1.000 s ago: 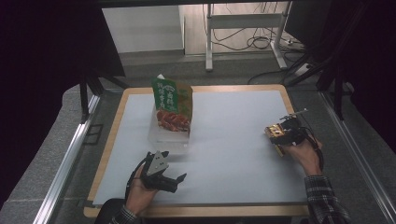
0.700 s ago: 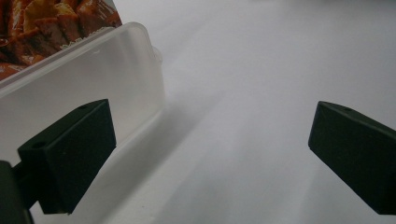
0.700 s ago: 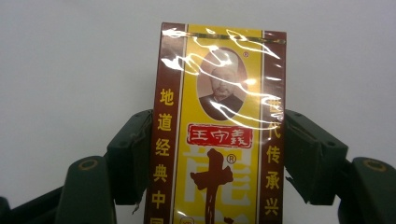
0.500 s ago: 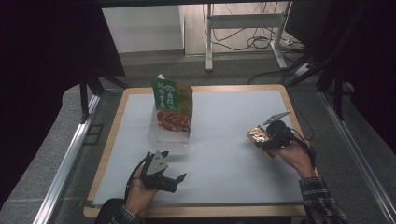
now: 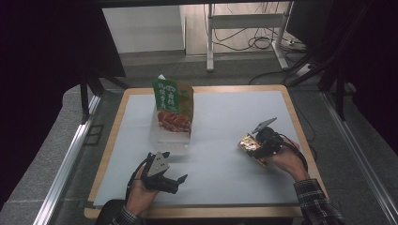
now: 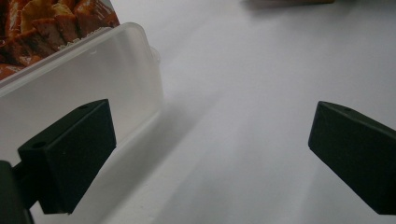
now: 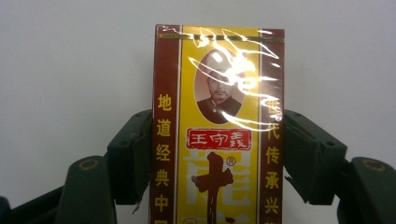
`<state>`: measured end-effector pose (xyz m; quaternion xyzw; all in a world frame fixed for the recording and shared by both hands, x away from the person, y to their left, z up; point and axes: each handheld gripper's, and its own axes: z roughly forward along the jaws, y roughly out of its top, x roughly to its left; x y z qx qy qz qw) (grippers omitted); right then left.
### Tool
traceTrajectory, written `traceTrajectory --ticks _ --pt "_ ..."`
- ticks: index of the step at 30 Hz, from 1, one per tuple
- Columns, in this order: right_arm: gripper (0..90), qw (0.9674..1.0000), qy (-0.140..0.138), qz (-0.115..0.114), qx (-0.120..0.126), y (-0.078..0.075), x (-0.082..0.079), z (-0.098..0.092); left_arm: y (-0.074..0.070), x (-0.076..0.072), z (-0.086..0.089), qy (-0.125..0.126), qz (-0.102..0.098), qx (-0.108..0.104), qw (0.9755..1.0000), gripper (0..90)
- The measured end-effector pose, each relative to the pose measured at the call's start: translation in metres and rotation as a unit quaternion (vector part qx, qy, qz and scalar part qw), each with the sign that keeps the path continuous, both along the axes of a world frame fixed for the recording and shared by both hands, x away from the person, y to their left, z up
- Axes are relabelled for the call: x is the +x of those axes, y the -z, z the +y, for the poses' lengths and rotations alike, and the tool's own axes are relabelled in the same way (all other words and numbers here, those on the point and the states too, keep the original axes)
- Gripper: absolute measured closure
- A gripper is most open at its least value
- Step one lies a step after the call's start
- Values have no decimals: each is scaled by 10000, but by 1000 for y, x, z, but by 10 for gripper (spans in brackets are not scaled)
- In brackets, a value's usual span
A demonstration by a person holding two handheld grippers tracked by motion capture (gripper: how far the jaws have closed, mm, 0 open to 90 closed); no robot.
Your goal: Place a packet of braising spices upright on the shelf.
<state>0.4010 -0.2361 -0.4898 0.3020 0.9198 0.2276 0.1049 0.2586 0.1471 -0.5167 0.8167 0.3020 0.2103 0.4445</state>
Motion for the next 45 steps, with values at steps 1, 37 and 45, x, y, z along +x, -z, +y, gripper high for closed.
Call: traceTrajectory --ticks 1,37,45 --pt "310 10000 -20 -18 -21 0 0 0 0 0 0 1 0 2 10000 4" --pt "320 9961 221 656 -546 -4 25 30 2 1 -3 28 31 69 10000 3" --pt "320 9990 144 387 -166 -24 16 29 2 1 -2 -7 10 42 10000 4"
